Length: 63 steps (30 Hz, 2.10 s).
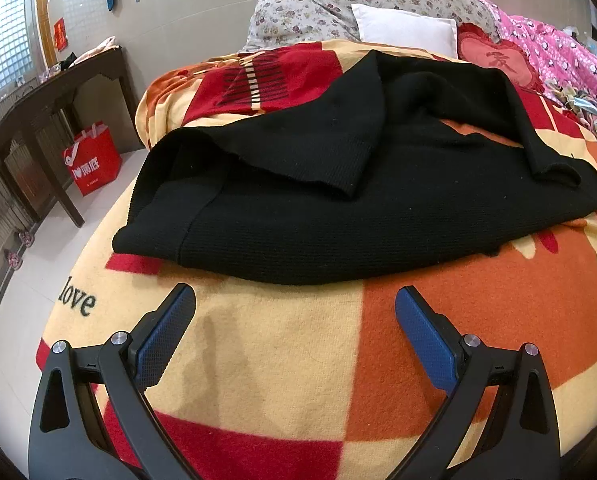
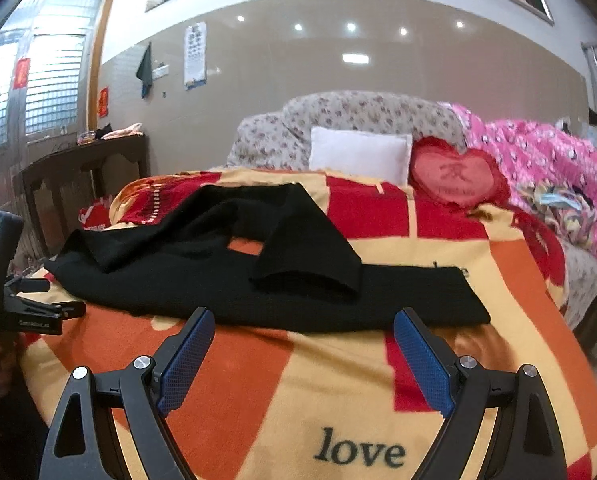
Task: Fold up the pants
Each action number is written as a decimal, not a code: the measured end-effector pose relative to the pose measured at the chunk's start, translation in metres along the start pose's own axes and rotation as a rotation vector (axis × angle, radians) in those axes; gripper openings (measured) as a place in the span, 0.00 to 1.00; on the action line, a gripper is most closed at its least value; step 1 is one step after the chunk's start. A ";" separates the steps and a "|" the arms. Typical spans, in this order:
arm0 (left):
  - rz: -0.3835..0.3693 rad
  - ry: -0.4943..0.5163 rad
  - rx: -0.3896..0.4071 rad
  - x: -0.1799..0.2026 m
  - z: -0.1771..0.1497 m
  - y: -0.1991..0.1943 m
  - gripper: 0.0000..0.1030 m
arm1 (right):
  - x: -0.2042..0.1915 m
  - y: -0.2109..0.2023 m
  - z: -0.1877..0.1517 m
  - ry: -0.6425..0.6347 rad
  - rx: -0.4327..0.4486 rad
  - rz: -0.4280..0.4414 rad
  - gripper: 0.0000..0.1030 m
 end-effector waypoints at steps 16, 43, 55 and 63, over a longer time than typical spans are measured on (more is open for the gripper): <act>-0.094 -0.067 -0.009 -0.017 0.005 -0.007 0.98 | 0.034 0.016 -0.012 0.213 -0.086 0.016 0.86; -0.355 -0.515 -0.183 -0.112 0.058 0.043 0.17 | 0.048 0.008 -0.015 0.230 -0.062 -0.037 0.80; -0.300 -0.429 -0.103 -0.103 0.064 0.036 0.17 | 0.185 0.030 -0.061 0.851 -0.209 0.071 0.58; -0.282 -0.470 -0.102 -0.105 0.064 0.037 0.11 | 0.205 0.084 -0.055 0.971 -0.211 0.142 0.46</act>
Point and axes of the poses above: each gripper's, at about its wrist camera, not at the fingertips, and y roughly the way its jaws point, x to its right, z to its top, the point moved 2 cm from there along y, roughly the way its jaws point, and after that the axes turned 10 degrees about -y, right-handed, at the moved point
